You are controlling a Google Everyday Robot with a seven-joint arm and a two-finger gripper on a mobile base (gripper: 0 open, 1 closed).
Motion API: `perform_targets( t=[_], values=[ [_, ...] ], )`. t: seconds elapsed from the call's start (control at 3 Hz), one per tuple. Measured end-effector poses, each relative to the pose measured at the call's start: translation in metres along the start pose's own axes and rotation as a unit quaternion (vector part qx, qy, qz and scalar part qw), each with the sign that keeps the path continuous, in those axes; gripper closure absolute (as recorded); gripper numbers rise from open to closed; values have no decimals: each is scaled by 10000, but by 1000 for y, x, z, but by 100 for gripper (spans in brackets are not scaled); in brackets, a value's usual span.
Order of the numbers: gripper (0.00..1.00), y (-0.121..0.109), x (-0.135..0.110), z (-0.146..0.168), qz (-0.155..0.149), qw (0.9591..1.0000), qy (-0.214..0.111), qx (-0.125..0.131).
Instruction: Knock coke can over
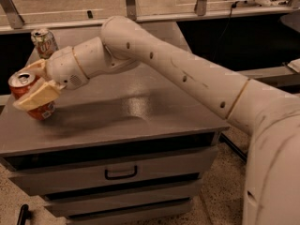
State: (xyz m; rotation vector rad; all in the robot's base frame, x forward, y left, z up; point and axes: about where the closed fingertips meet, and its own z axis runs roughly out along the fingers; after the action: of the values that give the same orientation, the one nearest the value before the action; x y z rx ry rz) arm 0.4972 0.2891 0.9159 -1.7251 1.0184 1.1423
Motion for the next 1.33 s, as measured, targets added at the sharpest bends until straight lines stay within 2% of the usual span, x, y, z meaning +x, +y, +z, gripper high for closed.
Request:
perform_targets(
  t=[0.33, 0.67, 1.0, 1.33],
  values=[
    [100, 3, -7, -53, -122, 9982, 488, 333],
    [100, -2, -8, -126, 120, 9852, 1580, 653],
    [100, -35, 6, -192, 633, 9555, 2775, 778],
    [100, -63, 34, -209, 996, 9349, 3360, 558]
  ],
)
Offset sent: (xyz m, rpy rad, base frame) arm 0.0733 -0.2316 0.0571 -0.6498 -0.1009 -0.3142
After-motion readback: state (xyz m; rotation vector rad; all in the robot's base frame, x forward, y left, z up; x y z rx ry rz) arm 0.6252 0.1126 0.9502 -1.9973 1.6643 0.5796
